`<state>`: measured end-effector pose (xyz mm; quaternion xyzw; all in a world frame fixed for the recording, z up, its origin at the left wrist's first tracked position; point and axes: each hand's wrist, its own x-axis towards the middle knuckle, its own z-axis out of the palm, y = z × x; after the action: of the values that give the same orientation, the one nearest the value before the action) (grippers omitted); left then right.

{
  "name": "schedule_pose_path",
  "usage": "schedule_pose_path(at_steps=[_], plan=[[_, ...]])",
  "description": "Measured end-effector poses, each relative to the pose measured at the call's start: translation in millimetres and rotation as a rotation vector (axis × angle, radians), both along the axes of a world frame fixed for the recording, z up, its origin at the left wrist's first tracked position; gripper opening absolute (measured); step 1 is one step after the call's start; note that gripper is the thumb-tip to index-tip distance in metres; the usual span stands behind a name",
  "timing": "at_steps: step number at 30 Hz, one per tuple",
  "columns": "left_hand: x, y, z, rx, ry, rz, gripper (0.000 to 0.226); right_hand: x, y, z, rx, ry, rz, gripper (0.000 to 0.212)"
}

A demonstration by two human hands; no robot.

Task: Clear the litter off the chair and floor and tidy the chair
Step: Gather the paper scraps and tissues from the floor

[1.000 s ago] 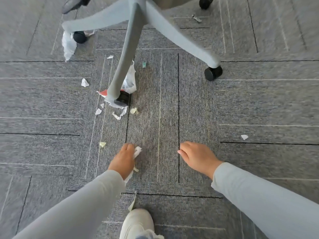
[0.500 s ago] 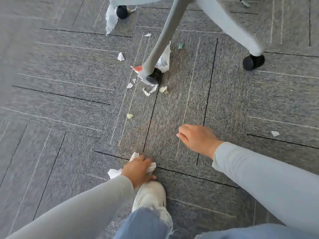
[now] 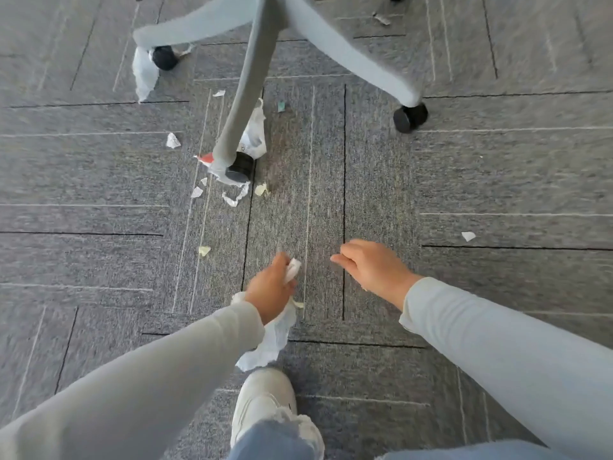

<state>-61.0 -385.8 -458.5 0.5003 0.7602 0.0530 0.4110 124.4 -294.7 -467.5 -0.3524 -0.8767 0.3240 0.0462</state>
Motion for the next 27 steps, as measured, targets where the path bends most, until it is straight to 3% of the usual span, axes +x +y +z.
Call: schedule_pose_path(at_steps=[6,10,12,13,15,17,19,23,25,27], plan=[[80,83,20,0.004,-0.478,0.418,0.019,94,16,16,-0.066,-0.057,-0.465,0.048],[161,125,36,-0.161,-0.966,0.824,0.046,151,-7,30,-0.392,0.065,-0.706,0.071],[204,136,43,-0.215,-1.12,0.896,0.047,169,-24,35,-0.563,0.178,-0.816,0.085],[225,138,48,-0.222,-1.15,0.894,0.045,178,-30,39,-0.66,0.257,-0.871,0.081],[258,135,58,-0.234,-1.199,0.812,0.04,192,-34,51,-0.817,0.488,-0.994,0.042],[288,124,63,-0.238,-1.152,0.567,0.038,207,-29,64,-0.926,0.785,-1.078,0.009],[308,108,63,-0.138,-0.93,0.171,0.038,217,-26,73,-0.993,1.047,-1.148,0.019],[323,91,52,0.389,-0.5,-0.503,0.019,227,-26,73,-1.116,1.17,-1.292,0.032],[324,89,48,0.489,-0.312,-0.636,0.039,232,-28,71,-1.138,1.176,-1.326,0.032],[324,85,47,0.467,-0.371,-0.599,0.075,238,-33,70,-1.147,1.174,-1.366,0.033]])
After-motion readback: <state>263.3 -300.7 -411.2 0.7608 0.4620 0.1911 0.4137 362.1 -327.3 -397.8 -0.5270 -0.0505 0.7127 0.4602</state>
